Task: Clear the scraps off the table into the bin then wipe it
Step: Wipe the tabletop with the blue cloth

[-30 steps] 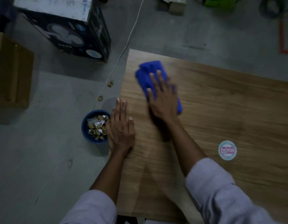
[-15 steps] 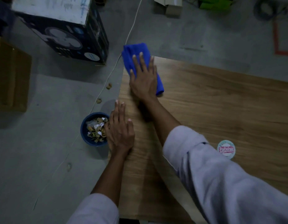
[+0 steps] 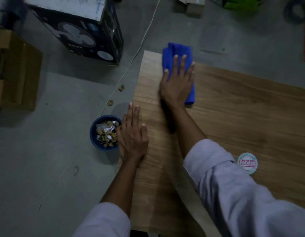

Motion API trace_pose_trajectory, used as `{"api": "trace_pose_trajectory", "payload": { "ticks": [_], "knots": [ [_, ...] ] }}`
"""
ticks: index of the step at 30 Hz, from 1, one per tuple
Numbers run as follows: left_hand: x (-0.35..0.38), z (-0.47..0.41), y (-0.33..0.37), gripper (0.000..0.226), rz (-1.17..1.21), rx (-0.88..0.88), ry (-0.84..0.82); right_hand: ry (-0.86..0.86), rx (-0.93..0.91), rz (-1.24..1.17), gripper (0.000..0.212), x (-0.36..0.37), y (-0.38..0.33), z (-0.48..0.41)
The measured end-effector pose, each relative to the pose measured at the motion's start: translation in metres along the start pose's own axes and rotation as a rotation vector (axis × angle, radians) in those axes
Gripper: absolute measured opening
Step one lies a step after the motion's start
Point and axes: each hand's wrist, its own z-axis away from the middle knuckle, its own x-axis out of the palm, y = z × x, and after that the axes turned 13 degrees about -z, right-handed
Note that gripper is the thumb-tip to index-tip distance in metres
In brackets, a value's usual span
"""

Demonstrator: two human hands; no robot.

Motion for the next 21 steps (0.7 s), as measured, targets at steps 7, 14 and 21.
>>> {"api": "trace_pose_trajectory", "payload": {
  "ticks": [7, 14, 21],
  "knots": [
    [-0.001, -0.002, 0.002, 0.070, 0.011, 0.005, 0.008, -0.140, -0.396, -0.030, 0.056, -0.020, 0.056, 0.092],
    [0.005, 0.000, 0.003, 0.069, 0.002, -0.001, 0.039, 0.093, 0.126, 0.000, 0.056, -0.032, 0.072, 0.014],
    [-0.001, 0.003, 0.003, 0.069, -0.016, -0.012, 0.030, -0.182, -0.382, -0.101, 0.052, -0.001, 0.008, 0.011]
  ]
}}
